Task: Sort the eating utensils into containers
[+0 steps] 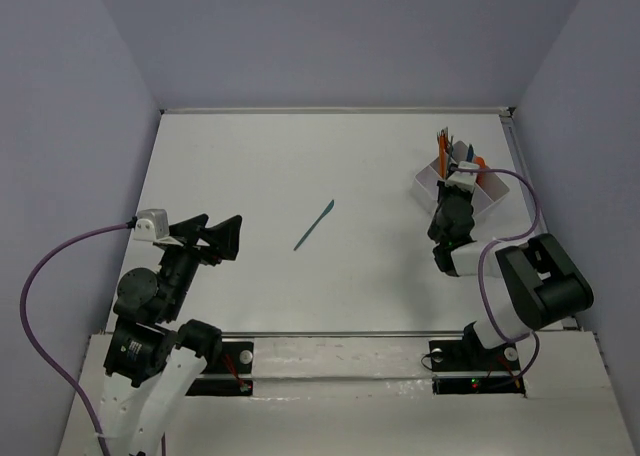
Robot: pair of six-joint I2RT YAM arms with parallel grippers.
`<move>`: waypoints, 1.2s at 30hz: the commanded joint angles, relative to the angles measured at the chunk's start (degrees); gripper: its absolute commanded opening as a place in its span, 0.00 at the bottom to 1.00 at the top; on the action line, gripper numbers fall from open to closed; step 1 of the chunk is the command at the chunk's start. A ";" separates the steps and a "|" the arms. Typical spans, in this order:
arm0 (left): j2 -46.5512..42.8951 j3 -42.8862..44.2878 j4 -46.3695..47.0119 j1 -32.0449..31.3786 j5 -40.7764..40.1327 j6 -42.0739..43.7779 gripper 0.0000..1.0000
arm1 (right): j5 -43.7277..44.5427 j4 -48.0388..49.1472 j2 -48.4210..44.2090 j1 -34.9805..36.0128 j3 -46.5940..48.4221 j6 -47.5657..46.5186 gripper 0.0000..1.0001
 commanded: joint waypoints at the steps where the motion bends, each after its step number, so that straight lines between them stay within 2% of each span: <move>1: -0.78 -0.14 2.23 -0.41 -0.26 0.82 0.99 | 2.53 6.62 0.49 -0.33 1.29 0.68 0.07; 3: -0.69 -0.14 2.14 -0.41 -0.26 0.82 0.99 | 2.87 3.81 -0.38 -0.33 1.81 1.73 0.10; 7: -0.69 -0.14 2.23 -0.41 -0.26 0.73 0.99 | 3.32 -0.67 -3.11 -0.33 1.64 4.63 0.37; 9: -0.52 -0.14 2.23 -0.41 -0.26 0.73 0.99 | 3.23 -6.79 -4.51 -0.33 2.51 6.65 0.45; 14: -0.25 -0.14 2.23 -0.41 -0.26 0.73 0.99 | 1.13 -15.87 -9.43 -0.33 4.36 11.14 0.48; 16: -0.08 -0.14 2.23 -0.41 -0.35 0.73 0.99 | -3.87 -20.52 -11.89 -0.33 5.76 14.56 0.48; 18: 0.19 -0.14 2.23 -0.41 -0.26 0.73 0.99 | -7.04 -29.39 -15.15 1.34 7.69 18.76 0.48; 21: 0.62 -0.23 2.40 -0.41 -0.18 0.73 0.99 | -17.05 -44.67 -16.21 4.85 14.10 24.73 0.50; 23: 0.97 -0.23 2.40 0.12 0.00 0.73 0.99 | -21.72 -55.02 -14.55 7.83 18.06 27.82 0.52; 26: 1.59 -0.23 2.58 1.17 0.35 0.73 0.99 | -22.52 -62.61 -9.11 15.39 24.92 31.61 0.58; 29: 2.03 -0.32 2.58 1.17 0.53 0.73 0.99 | -26.73 -66.42 -2.08 19.70 30.72 36.27 0.71; 32: 2.82 -0.40 2.58 1.70 0.79 0.64 0.99 | -27.45 -67.74 6.00 24.10 35.99 38.38 0.77; 36: 3.44 -0.40 2.75 2.84 1.14 0.73 0.99 | -28.85 -72.56 16.99 27.00 44.77 41.01 0.78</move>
